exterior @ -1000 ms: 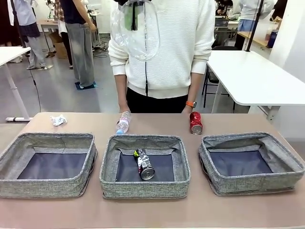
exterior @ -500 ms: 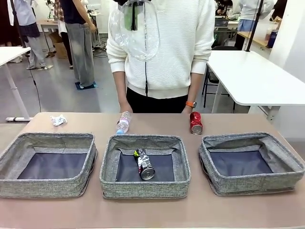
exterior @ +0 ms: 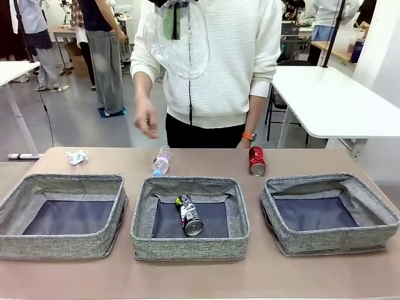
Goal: Sort the waste into the appropriate baskets.
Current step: Place the picked waste into the Fabric basket indicated by the person.
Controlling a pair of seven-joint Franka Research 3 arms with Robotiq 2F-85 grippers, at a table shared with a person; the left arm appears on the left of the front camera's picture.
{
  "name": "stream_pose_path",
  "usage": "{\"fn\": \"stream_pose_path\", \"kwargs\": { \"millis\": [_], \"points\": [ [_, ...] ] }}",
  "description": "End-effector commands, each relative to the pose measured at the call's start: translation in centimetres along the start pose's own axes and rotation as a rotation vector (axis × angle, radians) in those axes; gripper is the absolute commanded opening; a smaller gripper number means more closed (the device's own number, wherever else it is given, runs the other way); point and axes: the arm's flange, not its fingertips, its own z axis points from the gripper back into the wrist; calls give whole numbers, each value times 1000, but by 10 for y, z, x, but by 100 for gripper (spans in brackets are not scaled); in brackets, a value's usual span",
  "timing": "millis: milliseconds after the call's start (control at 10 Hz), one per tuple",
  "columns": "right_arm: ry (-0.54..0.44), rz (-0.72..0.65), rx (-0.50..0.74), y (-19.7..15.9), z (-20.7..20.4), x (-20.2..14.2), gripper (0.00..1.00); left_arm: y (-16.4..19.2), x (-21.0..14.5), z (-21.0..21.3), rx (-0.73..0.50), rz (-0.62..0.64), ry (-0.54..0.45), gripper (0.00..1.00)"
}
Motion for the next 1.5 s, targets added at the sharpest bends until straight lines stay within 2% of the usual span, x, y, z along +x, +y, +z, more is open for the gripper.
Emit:
{"fn": "stream_pose_path", "kwargs": {
  "millis": [0,900,1000,1100,1200,1300,1400],
  "points": [
    [-2,16,-5,0,-1,-1,1,-2,0,0,-19,-19,-1,100],
    [0,0,0,0,0,0,1,-2,0,0,-19,-19,-1,100],
    [-54,191,39,15,-26,13,1,0,0,0,0,0,0,100],
    [-103,341,129,37,-57,27,1,3,-1,20,148,25,-57,100],
    [-148,496,242,66,-94,40,1,3,-5,50,262,36,-137,100],
    [-159,568,272,100,-136,51,1,0,-13,82,344,56,-247,100],
    [-176,673,352,131,-178,61,1,-6,-27,114,353,91,-353,100]
  ]
}}
